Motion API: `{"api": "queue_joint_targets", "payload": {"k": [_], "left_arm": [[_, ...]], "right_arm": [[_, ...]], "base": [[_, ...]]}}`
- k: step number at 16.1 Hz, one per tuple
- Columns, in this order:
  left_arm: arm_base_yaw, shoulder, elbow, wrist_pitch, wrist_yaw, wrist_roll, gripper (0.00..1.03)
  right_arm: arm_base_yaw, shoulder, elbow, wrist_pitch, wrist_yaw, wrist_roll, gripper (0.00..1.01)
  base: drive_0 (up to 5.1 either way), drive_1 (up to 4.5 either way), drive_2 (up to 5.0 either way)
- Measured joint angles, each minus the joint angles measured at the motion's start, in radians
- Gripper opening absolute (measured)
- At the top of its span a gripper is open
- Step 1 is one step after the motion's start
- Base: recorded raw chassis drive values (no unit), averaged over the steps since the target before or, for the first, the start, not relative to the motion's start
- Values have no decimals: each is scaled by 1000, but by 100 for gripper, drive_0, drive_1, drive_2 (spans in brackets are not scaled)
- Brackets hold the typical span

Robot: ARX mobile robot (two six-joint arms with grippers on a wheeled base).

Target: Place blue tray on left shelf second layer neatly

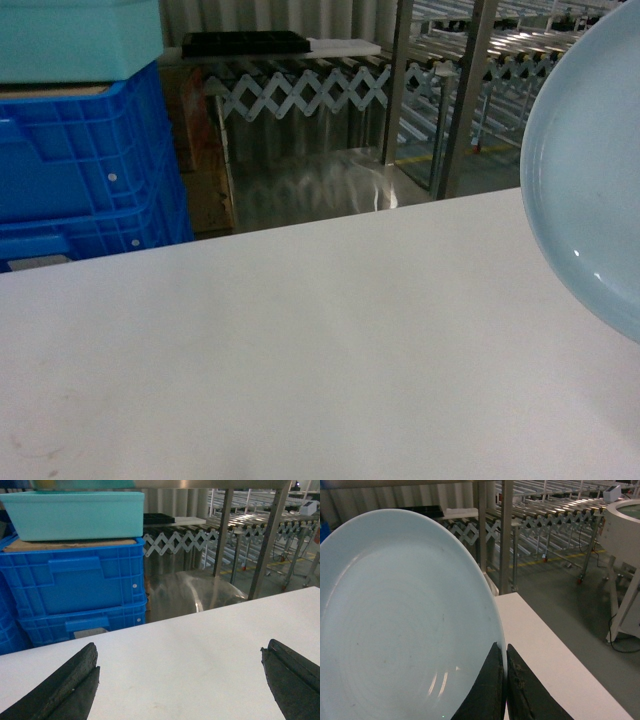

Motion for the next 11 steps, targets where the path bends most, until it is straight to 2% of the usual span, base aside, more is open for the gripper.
{"api": "queue_joint_targets", "payload": {"k": [11], "left_arm": [[0, 0, 0, 3, -1, 0, 98]], "right_arm": [[-1, 1, 0, -2, 0, 0, 2]], "base": [[442, -74, -415]]}}
